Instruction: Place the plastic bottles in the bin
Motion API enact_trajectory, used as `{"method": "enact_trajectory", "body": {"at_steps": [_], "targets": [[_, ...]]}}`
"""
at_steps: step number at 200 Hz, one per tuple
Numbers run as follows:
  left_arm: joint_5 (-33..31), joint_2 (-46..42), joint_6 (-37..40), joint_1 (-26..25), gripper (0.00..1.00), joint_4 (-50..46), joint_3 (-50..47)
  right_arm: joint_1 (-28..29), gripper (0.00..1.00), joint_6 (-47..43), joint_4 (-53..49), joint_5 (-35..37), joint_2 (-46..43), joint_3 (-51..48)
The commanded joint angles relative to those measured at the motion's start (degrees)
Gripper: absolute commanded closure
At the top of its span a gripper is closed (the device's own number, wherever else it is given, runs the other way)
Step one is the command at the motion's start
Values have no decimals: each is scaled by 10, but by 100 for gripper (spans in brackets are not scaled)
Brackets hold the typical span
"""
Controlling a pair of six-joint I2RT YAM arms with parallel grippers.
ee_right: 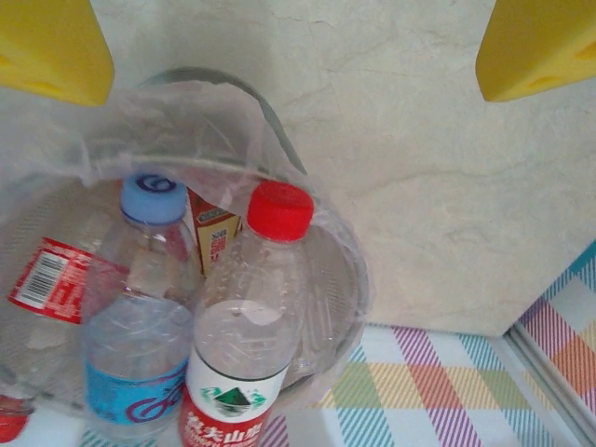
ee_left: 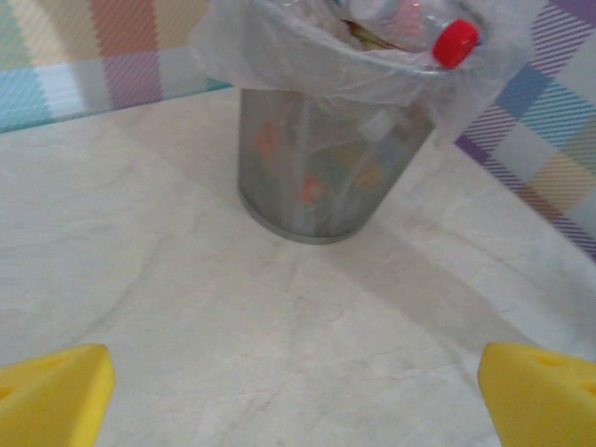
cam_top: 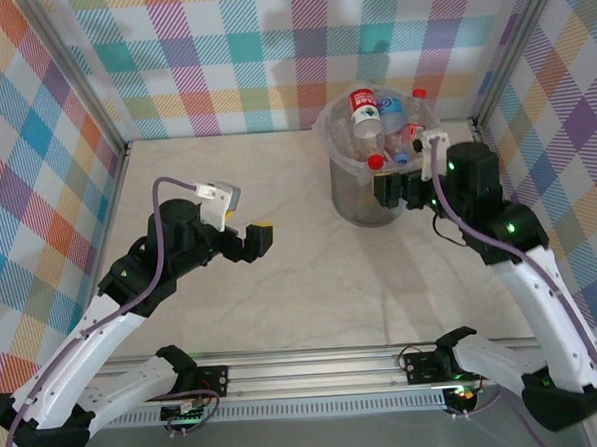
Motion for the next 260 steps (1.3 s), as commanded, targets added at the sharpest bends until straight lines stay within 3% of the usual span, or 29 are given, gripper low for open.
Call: {"method": "enact_trajectory", "body": {"at_steps": [1,90,113,173,222,260], "targets": [[-90,-24,33,-8,0,7,-23,-3,0,8,84,20,-44,-43],[-311,-111,26,1,0,65,-165,-3,0,18,224,48,-156,-291],[-351,-127,33,15,0,87,-217,-3,0,10,275,97,-166,-357],[-321,-167,33,110,0,220,-374,-36,0,-9,407,170,-130,-474],[-291,-132,41,188,0,323,-440,-86,0,-45,509,172,-74,-522],[-265,-65,67,218,0,425,-477,-114,0,-58,639,167,-8,-565]]}}
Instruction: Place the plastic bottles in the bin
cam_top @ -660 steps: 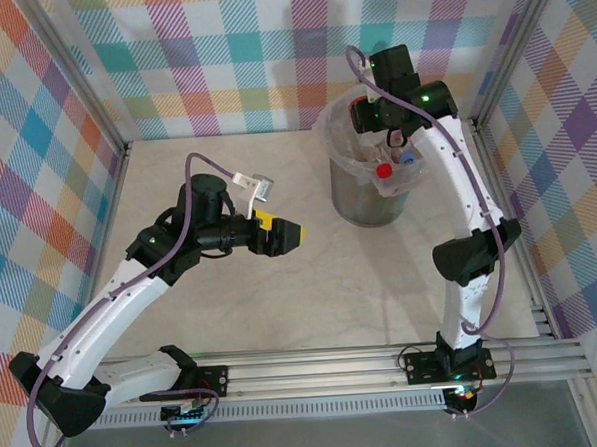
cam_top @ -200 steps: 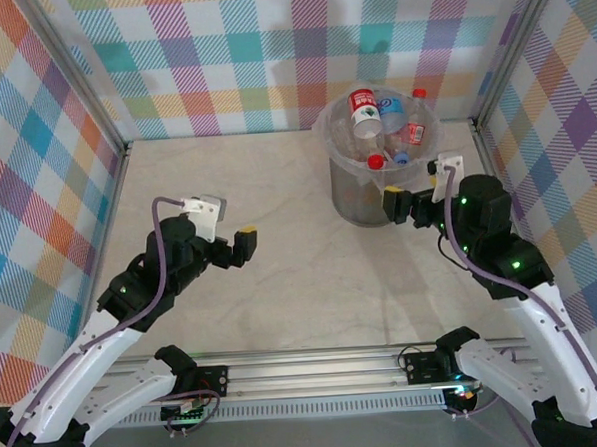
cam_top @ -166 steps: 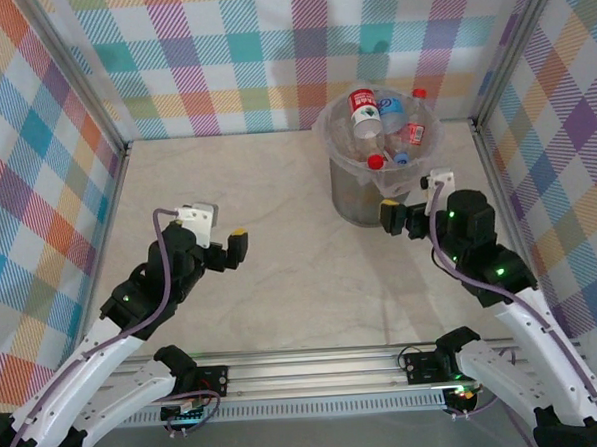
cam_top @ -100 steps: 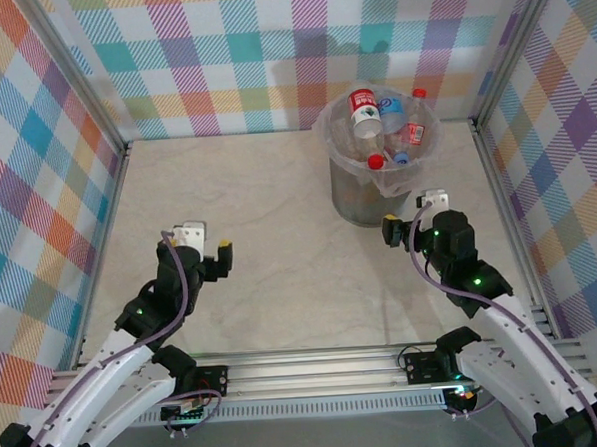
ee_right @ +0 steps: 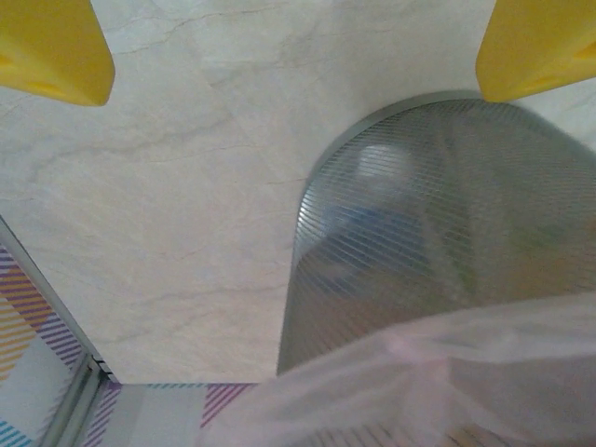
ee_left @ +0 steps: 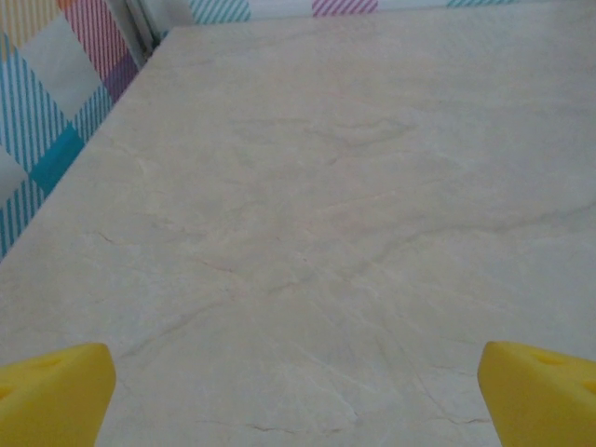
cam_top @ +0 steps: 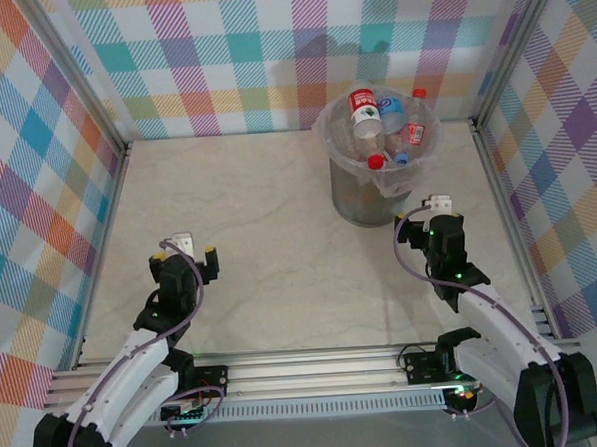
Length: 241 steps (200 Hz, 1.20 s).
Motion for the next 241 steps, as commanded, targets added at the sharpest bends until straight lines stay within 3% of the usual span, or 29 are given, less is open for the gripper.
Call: {"method": "enact_trajectory", "body": {"at_steps": [1,101,136,172,213,225,241], "targets": [[21,32,20,17,0,97,-12,-16,0,-23,134,5,32,-25],[77,239,58,49,0,351,-21,-96,0,-16,394,-108,238,-53],[108,333,74,54,0,443,0,-109,0,-4,532,-122,325,-85],[129,419,66,58,0,505,19,-110,0,-14,537,-145,360,-70],[175,485,53,85,0,583,11,-110,0,0,397,-109,359,1],[179,474,41,95,0,511,39,-110,0,2,401,-107,359,-1],[182,480,32,103,0,485,57,-110,0,1,401,-107,359,-2]]}}
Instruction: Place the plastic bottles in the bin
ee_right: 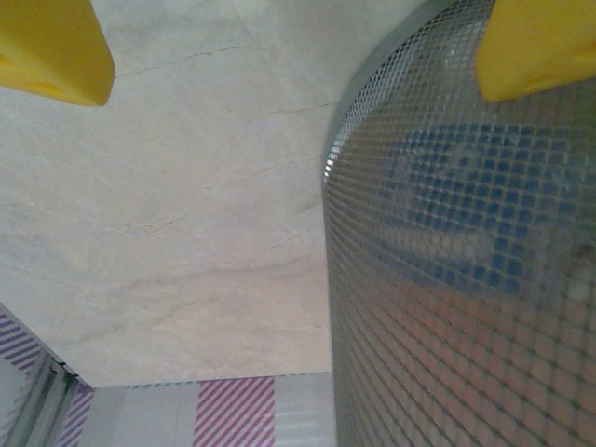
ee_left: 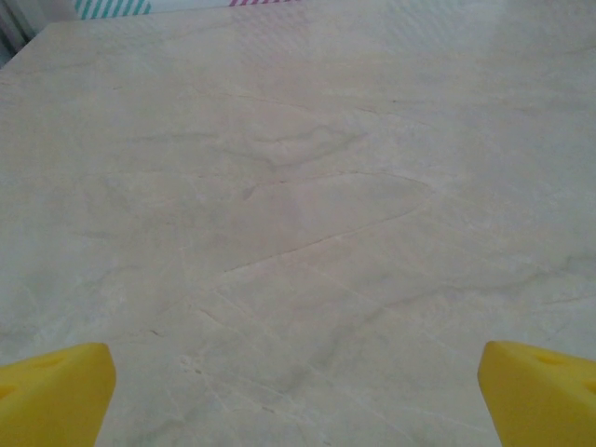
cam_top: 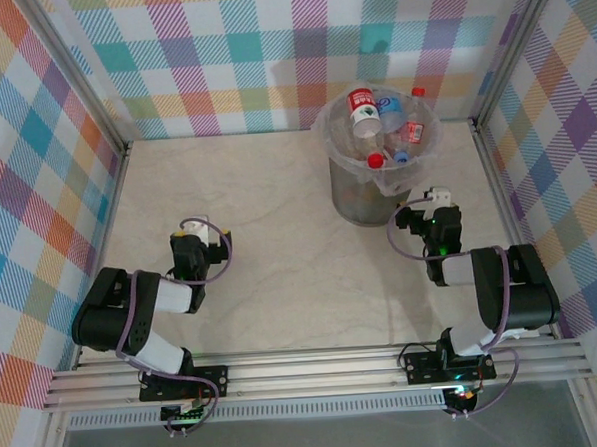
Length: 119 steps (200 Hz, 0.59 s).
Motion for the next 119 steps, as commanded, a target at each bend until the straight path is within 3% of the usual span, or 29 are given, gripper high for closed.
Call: {"method": "enact_trajectory", "body": {"at_steps": [1,25,119], "targets": [[26,2,-21,19,0,-25,37,-3,0,9,-15,9,4,9],[94,10,-50,62,0,-78,69,-2,0,9,-16,8,4,9],[94,9,-49,61,0,-78,68,-3,0,7,-18,3,5,11]]}}
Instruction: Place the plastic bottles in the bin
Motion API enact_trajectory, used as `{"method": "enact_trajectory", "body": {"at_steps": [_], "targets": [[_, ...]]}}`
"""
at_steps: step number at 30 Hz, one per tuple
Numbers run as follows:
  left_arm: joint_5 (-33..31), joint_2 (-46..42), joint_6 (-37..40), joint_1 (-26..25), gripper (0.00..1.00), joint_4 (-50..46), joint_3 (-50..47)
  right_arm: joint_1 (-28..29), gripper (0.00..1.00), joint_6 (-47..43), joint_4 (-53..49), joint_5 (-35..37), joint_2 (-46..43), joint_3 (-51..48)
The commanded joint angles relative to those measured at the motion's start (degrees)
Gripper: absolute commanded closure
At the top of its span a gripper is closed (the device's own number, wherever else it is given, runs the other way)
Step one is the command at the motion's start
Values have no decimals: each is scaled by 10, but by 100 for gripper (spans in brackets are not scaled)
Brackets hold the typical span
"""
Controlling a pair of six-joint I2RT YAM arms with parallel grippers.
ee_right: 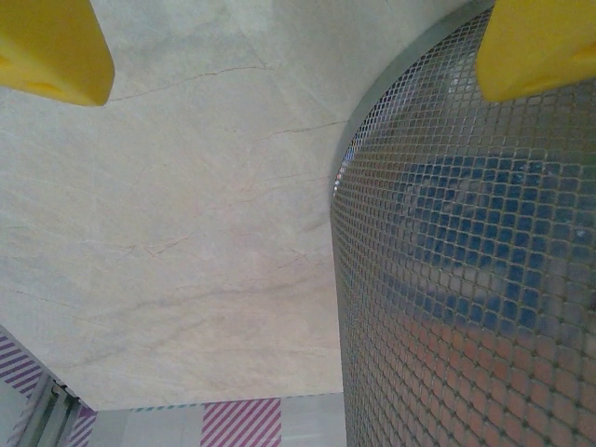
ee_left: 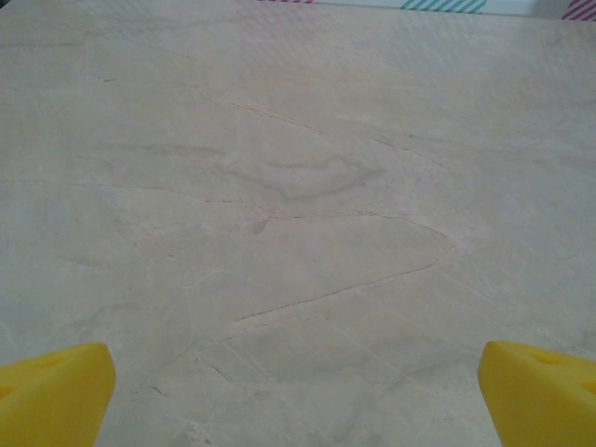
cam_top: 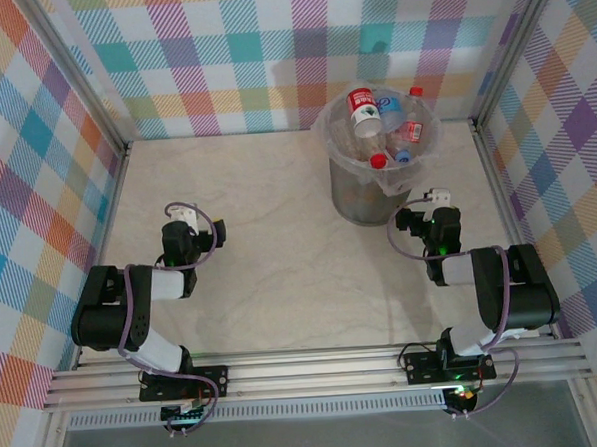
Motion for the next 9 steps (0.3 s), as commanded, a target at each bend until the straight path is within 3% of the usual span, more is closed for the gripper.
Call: {"method": "enact_trajectory", "body": {"at_steps": [1,9], "targets": [[11,3,-6,1,0,-4,4,-3,0,5,0,-1,5,10],[11,2,-6,1,0,-4,4,-2,0,1,-1,-7,5,11]]}}
